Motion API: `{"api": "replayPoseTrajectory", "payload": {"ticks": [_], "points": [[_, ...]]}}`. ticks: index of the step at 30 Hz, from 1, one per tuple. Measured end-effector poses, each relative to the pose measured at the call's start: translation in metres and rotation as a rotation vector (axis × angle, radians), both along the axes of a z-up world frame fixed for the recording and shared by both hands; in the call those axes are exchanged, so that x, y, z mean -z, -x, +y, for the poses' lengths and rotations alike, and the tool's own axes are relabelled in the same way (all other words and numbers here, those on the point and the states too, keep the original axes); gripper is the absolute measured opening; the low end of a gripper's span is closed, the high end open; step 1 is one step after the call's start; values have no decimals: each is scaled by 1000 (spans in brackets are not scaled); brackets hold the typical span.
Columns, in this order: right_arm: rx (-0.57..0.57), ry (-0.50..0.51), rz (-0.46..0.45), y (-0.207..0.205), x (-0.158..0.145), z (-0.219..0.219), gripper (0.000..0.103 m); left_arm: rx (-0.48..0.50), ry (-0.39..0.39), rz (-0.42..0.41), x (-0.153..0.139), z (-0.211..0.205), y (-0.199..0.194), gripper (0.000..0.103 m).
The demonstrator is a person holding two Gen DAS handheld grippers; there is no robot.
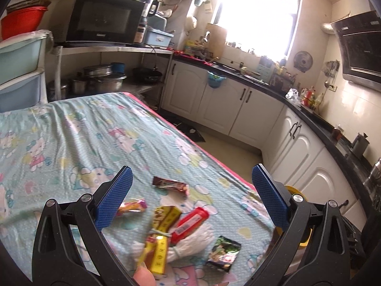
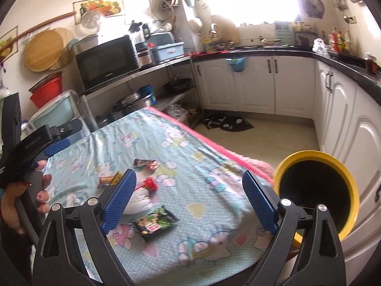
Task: Collect trash
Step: 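Move both tools back over the remaining trash on the table, then grasp the yellow snack bag with the left tool while the right tool grasps a small wrapper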
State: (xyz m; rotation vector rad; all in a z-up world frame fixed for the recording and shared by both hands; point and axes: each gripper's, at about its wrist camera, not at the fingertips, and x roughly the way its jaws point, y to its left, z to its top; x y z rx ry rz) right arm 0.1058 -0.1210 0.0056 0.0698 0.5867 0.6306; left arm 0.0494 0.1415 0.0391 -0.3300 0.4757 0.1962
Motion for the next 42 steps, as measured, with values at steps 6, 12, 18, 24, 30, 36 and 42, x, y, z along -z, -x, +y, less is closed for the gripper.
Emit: {"api": "replayPoseTrajectory", "payload": {"ticks": [6, 12, 18, 24, 30, 36, 42], "points": [[-69, 14, 34, -3, 8, 28, 88, -10, 5, 43, 12, 17, 4, 92], [-130, 8, 110, -12, 23, 46, 87, -8, 6, 119, 34, 30, 8, 92], [-204, 28, 171, -21, 39, 67, 73, 50, 102, 202, 66, 45, 13, 92], [-271, 36, 250, -31, 58, 91, 58, 130, 172, 253, 90, 44, 14, 79], [-320, 44, 311, -40, 70, 114, 46, 189, 254, 301, 113, 42, 6, 65], [-350, 40, 373, -49, 82, 126, 29, 205, 274, 333, 126, 40, -1, 65], [-357, 43, 348, -43, 80, 125, 5, 202, 266, 349, 129, 42, -4, 53]]}}
